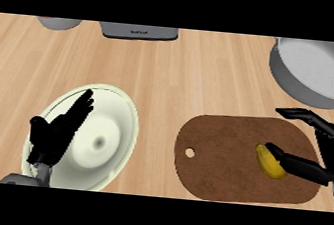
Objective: Pick the lemon from the cutting board and place it in the pot
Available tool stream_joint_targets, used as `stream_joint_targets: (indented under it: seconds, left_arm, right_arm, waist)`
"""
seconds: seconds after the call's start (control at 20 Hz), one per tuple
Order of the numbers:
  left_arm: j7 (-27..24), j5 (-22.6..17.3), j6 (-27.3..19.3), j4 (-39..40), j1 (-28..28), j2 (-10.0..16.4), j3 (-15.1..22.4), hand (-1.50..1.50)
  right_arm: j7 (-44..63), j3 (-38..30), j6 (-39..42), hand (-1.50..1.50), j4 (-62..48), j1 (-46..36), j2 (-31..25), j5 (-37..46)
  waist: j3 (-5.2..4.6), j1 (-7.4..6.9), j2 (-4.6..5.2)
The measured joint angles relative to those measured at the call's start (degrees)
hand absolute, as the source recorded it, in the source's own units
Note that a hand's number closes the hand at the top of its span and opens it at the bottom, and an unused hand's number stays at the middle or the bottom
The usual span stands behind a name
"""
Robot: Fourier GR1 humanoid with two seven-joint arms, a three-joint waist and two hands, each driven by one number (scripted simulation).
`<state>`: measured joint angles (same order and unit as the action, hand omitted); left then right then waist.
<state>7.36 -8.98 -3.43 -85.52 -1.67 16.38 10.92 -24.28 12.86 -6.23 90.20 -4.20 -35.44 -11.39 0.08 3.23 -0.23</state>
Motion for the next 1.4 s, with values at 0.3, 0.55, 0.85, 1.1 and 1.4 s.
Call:
stream_joint_targets:
  seconds: [0.3,0.55,0.85,1.1,1.4]
  left_arm:
    - [-0.4,0.3,2.6,2.9,-1.5,-0.5,0.7,0.0]
    - [0.1,-0.1,3.9,3.2,-2.0,-0.4,0.4,0.0]
    - [0.7,0.6,4.1,2.8,-1.8,-1.5,0.9,0.0]
    - [1.9,0.3,5.7,3.1,-2.8,-1.1,0.5,0.0]
    - [0.2,0.7,6.6,4.8,-3.2,-1.5,0.1,0.0]
  right_arm:
    - [-10.7,-5.7,3.2,-1.5,8.6,11.2,-0.6,-4.7]
    - [0.2,-8.3,6.2,-1.5,16.5,15.9,-9.0,-5.5]
    - [16.1,-10.5,9.7,-1.5,21.9,16.3,-15.0,-10.4]
    - [26.6,-6.4,11.5,-1.5,20.7,12.6,-15.3,-10.8]
    - [29.2,1.0,18.0,-1.5,13.7,8.4,-15.3,-3.9]
  waist:
    - [0.26,-1.1,-0.23]
    - [0.14,-1.7,-0.26]
    - [0.1,-2.63,-0.11]
    - [0.07,-3.63,0.13]
    - [0.16,-4.09,0.22]
